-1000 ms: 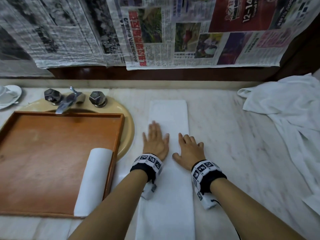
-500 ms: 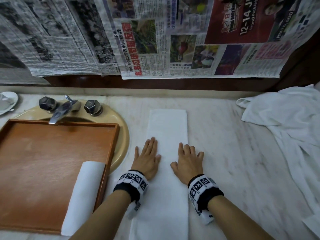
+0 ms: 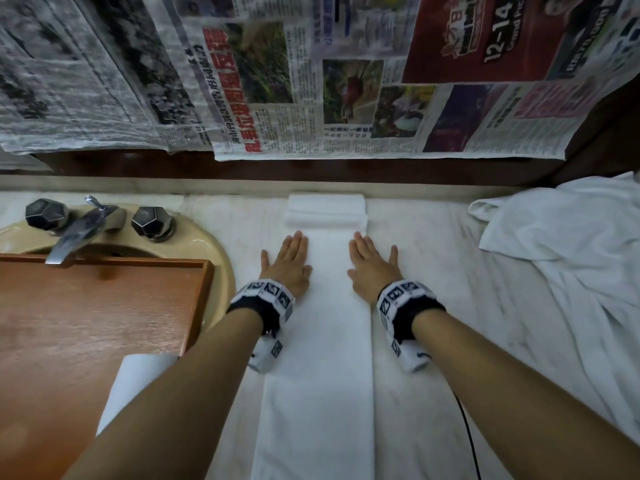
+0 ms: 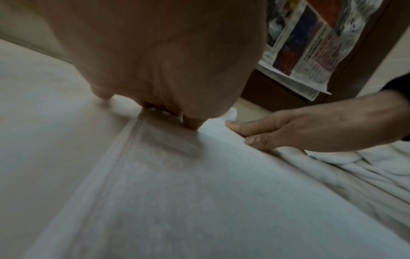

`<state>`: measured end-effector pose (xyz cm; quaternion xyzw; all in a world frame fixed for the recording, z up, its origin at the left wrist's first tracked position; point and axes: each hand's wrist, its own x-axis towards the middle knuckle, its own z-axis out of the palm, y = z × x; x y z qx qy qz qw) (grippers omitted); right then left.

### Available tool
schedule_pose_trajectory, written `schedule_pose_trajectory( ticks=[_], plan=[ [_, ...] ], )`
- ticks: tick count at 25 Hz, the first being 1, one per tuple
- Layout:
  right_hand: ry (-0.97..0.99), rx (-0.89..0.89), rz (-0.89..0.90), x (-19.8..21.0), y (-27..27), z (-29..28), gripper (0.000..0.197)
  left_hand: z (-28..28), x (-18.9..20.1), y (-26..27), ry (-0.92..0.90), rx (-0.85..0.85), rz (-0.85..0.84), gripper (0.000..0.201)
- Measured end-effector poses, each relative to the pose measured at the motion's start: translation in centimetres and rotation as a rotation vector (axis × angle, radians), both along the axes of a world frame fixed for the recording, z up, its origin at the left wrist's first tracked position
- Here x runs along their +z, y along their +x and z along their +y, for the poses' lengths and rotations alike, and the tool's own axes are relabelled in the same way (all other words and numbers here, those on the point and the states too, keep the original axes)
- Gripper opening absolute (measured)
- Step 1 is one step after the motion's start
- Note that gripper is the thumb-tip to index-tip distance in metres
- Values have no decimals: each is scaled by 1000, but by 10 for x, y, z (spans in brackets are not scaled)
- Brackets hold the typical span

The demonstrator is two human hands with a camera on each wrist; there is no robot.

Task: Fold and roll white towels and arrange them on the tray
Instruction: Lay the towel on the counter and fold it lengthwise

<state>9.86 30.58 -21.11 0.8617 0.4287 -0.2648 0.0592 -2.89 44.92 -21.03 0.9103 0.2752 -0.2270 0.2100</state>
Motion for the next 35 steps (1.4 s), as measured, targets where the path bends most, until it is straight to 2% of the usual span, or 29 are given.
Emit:
schedule_pose_trajectory(
  ticks=[3,6,7,9,11,12,14,15,16,19,20,21,23,24,25,28,30,33,34,35],
  plan=[
    [-4,-14,8,0,28,25,62,26,-2,29,25,-1,36,62],
    [45,-41,-26,19,15,24,61,24,17,25,59,61,-86,62],
    [98,-29,-43,20,-4,14,60,11,21,14,72,68,-162,61],
    [151,58,-9,17,-54,-18,62,-32,18,-27,34,-45,-240,59],
    [64,75,68,7,-87,-57,65,-66,5,-84,-37,-162,-183,59],
    [18,8,84,0,-88,-72,67,-67,-4,-105,-26,-120,-147,59],
    [-9,-237,54,-3,-80,-91,67,-54,-11,-127,20,109,-111,60],
    [-14,-303,18,1,-86,-97,66,-53,-8,-131,14,175,-101,60],
    [11,-280,-17,7,-103,-100,66,-61,-2,-132,-7,159,-125,60],
    [53,34,-5,1,-169,-118,66,-119,-4,-147,10,-116,-191,59],
    [27,37,26,-1,-175,-129,66,-125,-9,-163,47,-150,-180,59],
    [11,-44,63,-3,-168,-139,67,-120,-14,-180,75,-94,-157,58],
    [-32,-254,100,-2,-149,-155,66,-101,-16,-201,93,153,-83,59],
    [-47,-301,98,1,-146,-158,66,-96,-12,-204,83,232,-44,60],
    [-37,-290,102,5,-155,-158,66,-103,-7,-204,56,240,-31,60],
    [41,-38,105,3,-213,-145,66,-155,-5,-200,41,-22,-136,60],
    [38,47,114,-4,-227,-157,66,-158,-11,-220,43,-85,-135,58],
    [-26,-230,77,-5,-197,-186,67,-122,-12,-248,58,198,-17,57],
    [-49,-295,55,-2,-195,-190,67,-119,-8,-250,53,251,5,58],
    [-38,-281,40,1,-201,-187,67,-126,-4,-246,60,240,-24,59]
  ],
)
